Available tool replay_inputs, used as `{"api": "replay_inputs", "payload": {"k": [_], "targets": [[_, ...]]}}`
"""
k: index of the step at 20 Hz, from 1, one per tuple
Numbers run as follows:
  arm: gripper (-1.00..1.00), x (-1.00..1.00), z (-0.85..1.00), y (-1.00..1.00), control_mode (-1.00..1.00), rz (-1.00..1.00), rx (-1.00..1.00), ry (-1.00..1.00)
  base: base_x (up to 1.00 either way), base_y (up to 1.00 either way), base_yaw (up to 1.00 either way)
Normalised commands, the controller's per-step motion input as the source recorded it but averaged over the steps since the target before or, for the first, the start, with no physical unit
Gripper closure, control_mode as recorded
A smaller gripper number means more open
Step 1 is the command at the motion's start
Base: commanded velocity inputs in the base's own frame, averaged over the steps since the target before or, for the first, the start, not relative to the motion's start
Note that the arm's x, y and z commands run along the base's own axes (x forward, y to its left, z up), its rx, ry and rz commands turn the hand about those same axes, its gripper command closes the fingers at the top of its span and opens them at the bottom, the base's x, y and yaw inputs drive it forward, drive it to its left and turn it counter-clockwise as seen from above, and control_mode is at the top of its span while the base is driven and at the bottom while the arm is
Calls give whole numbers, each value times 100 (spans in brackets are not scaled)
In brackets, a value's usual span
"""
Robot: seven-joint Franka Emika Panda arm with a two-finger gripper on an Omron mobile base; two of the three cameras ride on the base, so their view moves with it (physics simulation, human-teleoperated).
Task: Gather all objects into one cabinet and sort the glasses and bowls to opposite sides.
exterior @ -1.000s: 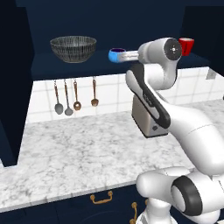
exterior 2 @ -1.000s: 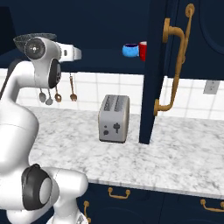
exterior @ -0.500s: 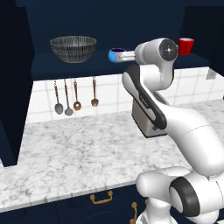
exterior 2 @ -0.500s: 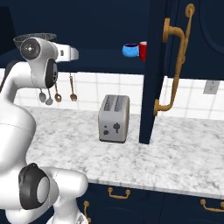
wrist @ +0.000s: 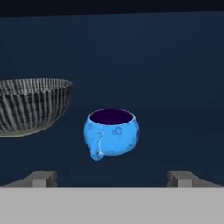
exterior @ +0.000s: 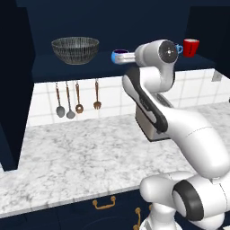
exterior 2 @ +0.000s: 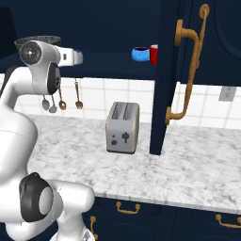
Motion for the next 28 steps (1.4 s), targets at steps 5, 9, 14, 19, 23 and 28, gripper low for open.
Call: {"api": "replay_inputs", "payload": {"k": [5,9,14,19,23,28], "targets": [[-100,20,-1,10,-100,-9,0,0,0,0,0],[-100,0,-3,13,-100,-10,0,0,0,0,0],[-100,1,-2,16,-100,-6,0,0,0,0,0],[-100,19,0,23,-100,-6,0,0,0,0,0],[-100,23,-8,0,-100,-1,0,0,0,0,0],[-100,32,-14,0,-100,0,0,0,0,0,0]]}}
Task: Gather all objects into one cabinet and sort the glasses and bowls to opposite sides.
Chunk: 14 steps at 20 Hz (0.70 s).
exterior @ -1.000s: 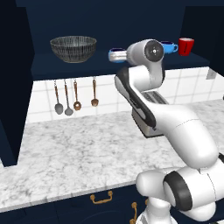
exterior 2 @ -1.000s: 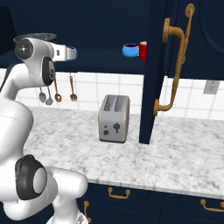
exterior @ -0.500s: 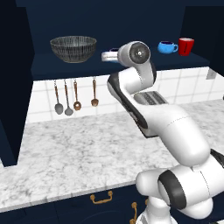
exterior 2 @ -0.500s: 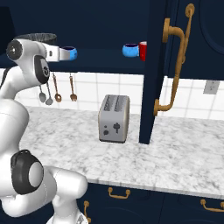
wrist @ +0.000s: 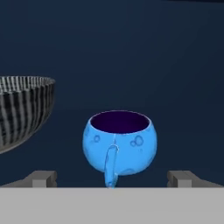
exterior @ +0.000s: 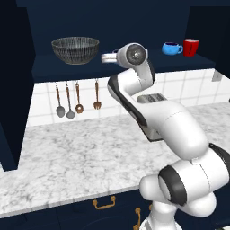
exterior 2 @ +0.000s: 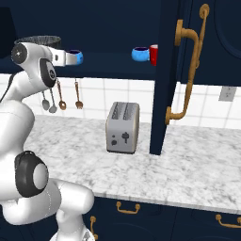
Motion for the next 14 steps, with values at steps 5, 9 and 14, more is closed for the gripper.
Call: {"api": "replay_inputs", "payload": {"k": [5,9,14], "targets": [[-100,39,-18,0,-100,0,0,0,0,0,0],[-100,21,-17,0,-100,0,0,0,0,0,0],[-100,11,-8,0,-100,0,0,0,0,0,0]]}}
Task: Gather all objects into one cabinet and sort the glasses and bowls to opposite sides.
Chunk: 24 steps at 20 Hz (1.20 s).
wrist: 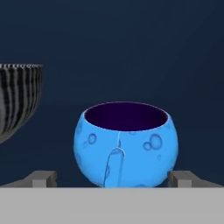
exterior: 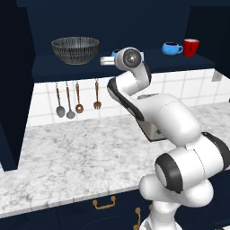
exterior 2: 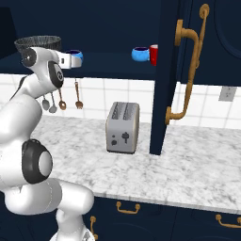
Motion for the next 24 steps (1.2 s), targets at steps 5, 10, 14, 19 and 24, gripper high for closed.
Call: {"api": "replay_inputs", "payload": {"k": [5,10,14,19,24], "targets": [[100,2,0,0,-100,0,0,0,0,0,0],[100,0,0,0,-100,0,0,0,0,0,0],[100,-1,0,-5,-100,0,0,0,0,0,0],[100,-15,0,-5,-100,-2,0,0,0,0,0],[100,-25,0,-21,-100,-2,0,0,0,0,0]]}}
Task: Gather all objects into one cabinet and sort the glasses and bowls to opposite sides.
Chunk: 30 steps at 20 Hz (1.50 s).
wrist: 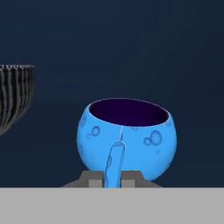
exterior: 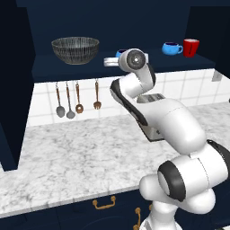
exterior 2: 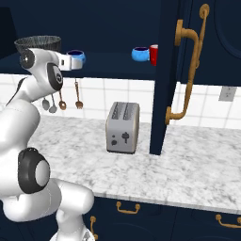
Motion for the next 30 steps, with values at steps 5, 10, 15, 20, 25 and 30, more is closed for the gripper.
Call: {"api": "replay_inputs", "payload": {"k": [5,10,15,20,25,30], "targets": [[100,-1,0,-33,-100,-7,0,0,0,0,0],[100,10,0,-64,-100,-5,0,0,0,0,0],[100,18,0,-75,-100,-3,0,1,0,0,0],[100,13,0,-79,-100,0,0,1,0,0,0],[100,3,0,-77,-100,0,0,0,0,0,0],[100,0,0,-75,-100,0,0,0,0,0,0]]}}
